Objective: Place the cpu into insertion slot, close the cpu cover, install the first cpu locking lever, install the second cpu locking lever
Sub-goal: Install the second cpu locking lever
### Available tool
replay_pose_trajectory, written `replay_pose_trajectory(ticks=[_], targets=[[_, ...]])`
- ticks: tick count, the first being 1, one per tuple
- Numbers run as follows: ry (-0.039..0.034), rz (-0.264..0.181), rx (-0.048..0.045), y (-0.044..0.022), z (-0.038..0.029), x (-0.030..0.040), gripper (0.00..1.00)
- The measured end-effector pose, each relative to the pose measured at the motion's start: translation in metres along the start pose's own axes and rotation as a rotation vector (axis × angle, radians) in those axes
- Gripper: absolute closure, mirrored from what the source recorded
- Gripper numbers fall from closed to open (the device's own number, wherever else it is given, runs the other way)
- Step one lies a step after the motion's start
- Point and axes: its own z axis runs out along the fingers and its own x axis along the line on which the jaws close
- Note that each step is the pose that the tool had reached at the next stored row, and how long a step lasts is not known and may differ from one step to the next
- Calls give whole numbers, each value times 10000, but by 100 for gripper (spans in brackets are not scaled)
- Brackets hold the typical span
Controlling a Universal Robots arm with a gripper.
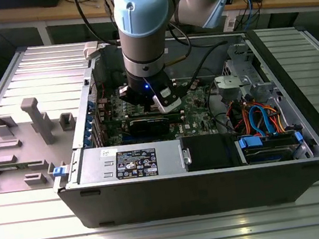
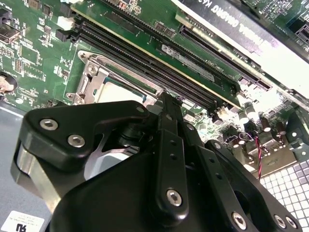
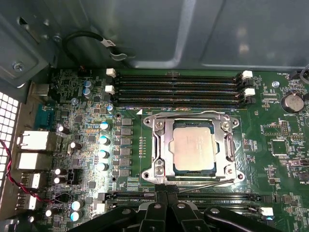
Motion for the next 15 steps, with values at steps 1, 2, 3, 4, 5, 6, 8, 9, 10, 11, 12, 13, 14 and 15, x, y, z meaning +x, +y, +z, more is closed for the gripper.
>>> replay_pose_trajectory(ticks=[1,2,3,4,5,6,8,9,10,11,12,13,14,15], targets=[[-6,22,0,-1,2,8,89],[-16,61,0,-1,5,12,89],[-26,99,2,-2,7,15,89],[-42,158,3,-4,11,20,89],[-51,187,2,-5,14,23,89],[-59,216,1,-6,16,26,89],[-67,244,0,-11,19,38,89],[-71,259,-1,-16,20,48,89],[-74,272,-1,-22,20,53,89],[-76,282,-2,-26,21,56,89],[-80,294,-1,-30,21,63,89],[-83,303,-2,-33,24,68,89],[-85,313,-1,-36,28,72,89],[-87,320,-1,-38,34,74,89]])
